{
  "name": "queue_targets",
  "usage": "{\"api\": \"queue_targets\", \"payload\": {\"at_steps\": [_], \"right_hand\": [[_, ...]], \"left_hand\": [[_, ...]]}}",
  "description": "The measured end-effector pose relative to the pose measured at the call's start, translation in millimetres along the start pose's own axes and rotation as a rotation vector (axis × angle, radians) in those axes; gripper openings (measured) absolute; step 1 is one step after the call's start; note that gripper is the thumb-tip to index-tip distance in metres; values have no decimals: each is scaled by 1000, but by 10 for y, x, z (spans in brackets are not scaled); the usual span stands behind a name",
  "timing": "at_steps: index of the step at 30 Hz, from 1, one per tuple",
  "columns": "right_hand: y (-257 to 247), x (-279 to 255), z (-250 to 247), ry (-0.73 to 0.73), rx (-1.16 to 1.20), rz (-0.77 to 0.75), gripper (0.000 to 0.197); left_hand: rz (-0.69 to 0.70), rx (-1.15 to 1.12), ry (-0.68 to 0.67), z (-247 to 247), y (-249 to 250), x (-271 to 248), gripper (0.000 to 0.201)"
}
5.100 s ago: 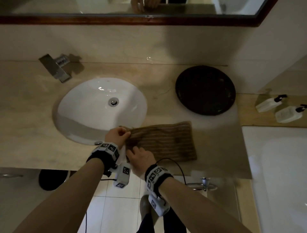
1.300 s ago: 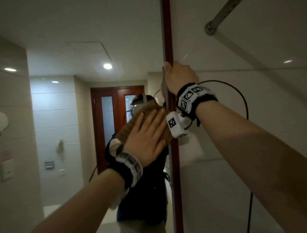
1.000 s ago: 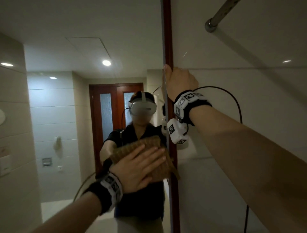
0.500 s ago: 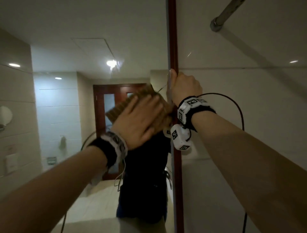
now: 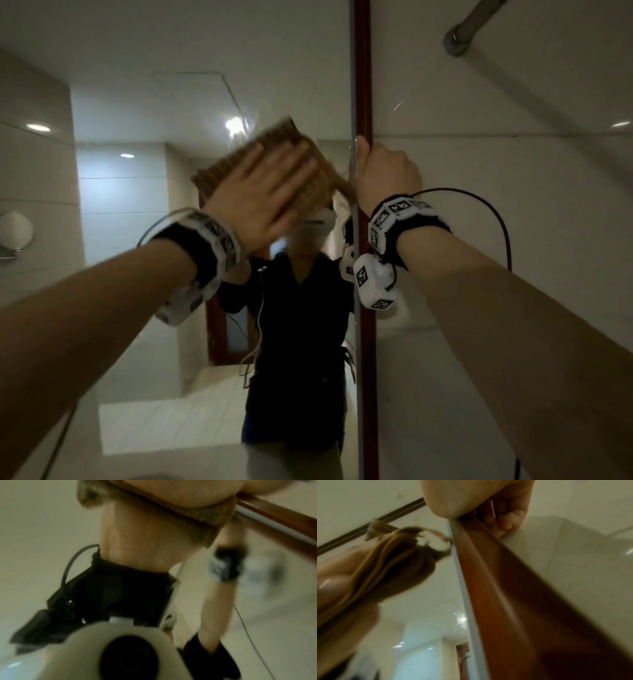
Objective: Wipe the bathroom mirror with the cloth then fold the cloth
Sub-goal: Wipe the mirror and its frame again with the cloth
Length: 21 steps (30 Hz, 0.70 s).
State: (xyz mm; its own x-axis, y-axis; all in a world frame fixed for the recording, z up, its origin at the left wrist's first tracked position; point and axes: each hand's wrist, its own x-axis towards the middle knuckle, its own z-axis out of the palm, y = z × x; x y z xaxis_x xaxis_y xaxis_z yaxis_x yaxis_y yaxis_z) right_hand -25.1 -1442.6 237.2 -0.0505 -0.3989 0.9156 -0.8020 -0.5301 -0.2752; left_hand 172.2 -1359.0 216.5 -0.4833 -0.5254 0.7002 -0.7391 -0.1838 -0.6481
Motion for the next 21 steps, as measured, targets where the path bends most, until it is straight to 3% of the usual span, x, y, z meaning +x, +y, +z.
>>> {"api": "queue_targets", "payload": {"at_steps": [3,6,13,17,19,21], "right_hand": [[19,17,31,19,17,-19,61],[18,-4,51,8,23,-16,59],[-17,9,25,0,51,-6,65],[-8,15,13,3,63,1,66],[-4,5,16,13,65,-9,65],[5,-1,21,27,64,-18,66]], "left_hand": [[-253,-50,100,-10,-126,313,66],[-298,-83,135,15,120,343,67],[324,-62,-64,369,955,-637,75],[718,40,-169,542,825,-1124,77],[800,55,-161,523,580,-1091,76],[742,81,-103,407,266,-842,76]]}}
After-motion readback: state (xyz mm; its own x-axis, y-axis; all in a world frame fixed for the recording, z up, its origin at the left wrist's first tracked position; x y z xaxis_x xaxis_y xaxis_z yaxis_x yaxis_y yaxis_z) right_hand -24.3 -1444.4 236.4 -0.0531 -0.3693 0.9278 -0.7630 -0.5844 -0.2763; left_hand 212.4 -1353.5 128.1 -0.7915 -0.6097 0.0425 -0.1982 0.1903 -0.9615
